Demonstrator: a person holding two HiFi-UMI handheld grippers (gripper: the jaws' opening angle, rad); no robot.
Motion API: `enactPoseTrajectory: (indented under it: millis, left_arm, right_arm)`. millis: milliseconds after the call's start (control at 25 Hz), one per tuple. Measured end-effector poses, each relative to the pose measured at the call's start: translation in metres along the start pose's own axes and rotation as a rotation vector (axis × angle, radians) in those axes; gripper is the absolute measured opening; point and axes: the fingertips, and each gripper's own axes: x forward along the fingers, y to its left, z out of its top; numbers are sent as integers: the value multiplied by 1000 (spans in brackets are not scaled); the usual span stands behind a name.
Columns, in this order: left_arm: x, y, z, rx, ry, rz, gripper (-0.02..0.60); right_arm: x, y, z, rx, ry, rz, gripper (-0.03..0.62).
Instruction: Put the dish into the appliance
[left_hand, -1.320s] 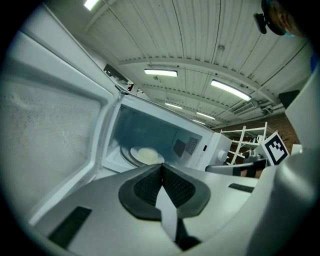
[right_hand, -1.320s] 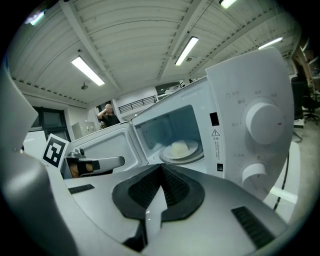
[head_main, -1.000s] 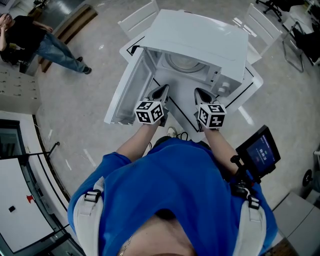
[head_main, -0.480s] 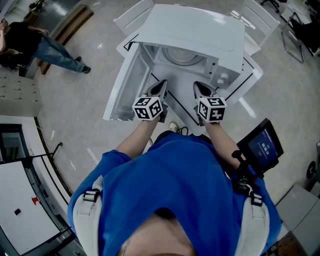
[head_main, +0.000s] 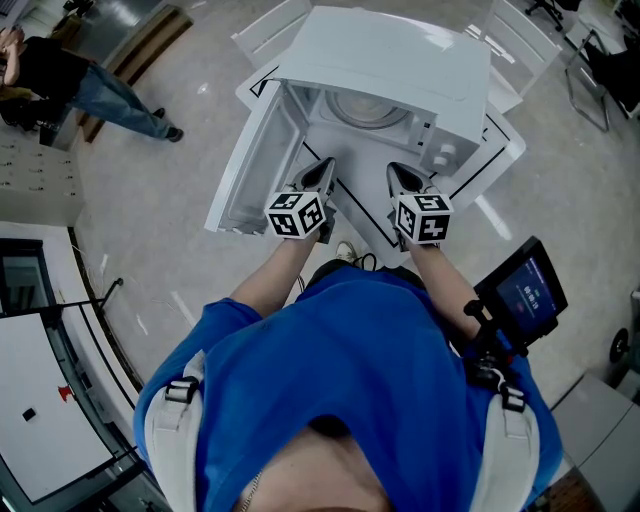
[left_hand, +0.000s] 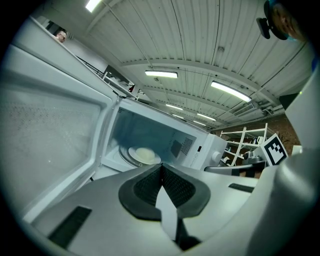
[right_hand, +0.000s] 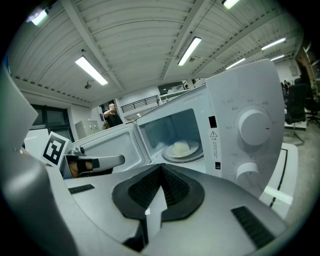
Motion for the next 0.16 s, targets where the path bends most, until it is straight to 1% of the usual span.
enactPoseTrajectory:
  millis: [160]
  left_arm:
    - [-2,-3,1,2,-12,6,6]
  right_arm:
    - [-2,1,1,-10,-2,10,2]
